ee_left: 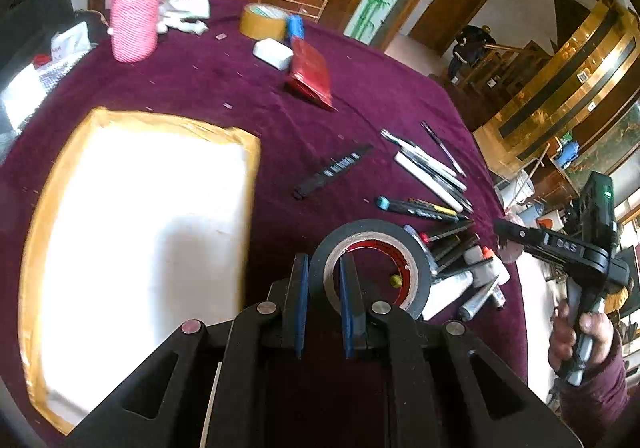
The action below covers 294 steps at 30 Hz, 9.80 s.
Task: Organize objects
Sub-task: 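Carry the tape roll and pink plush ball into the white tray and release both, then grasp a black marker with the left gripper while the right gripper grasps a white pen, then carry the black marker and white pen into the tray and release both, then move both grippers back over the pile of markers and tubes, then grasp two black markers together with the left gripper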
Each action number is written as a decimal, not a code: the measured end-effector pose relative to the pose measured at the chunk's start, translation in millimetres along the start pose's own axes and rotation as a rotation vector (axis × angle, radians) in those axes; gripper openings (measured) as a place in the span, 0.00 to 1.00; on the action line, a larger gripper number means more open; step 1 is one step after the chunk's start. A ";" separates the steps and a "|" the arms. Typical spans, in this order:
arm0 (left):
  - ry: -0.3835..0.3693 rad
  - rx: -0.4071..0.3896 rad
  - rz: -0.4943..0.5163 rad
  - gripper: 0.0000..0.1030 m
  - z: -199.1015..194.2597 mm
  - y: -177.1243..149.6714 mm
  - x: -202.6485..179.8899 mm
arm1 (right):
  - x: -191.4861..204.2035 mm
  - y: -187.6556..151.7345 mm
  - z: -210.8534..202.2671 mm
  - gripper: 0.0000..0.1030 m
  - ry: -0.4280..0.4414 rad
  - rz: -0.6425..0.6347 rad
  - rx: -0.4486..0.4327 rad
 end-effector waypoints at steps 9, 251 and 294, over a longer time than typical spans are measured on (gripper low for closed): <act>0.041 0.020 -0.038 0.11 4.2 23.6 81.7 | 143.7 -20.5 59.5 0.31 0.179 -0.041 0.093; -0.094 0.140 0.216 0.50 40.1 -34.6 -110.8 | -102.6 -74.6 -44.3 0.39 -0.192 0.371 -0.100; -0.124 0.282 0.376 0.32 140.2 -60.5 -171.7 | -149.6 -92.9 -33.4 0.39 -0.105 0.342 0.002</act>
Point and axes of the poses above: each gripper's, at about its wrist camera, not at the fingertips, and z roughly the way its jaws point, x to its left, y to its top, the point moved 8 cm from there along z, roughly the way its jaws point, and after that the axes turned 3 degrees about y, right-handed, at the moved point
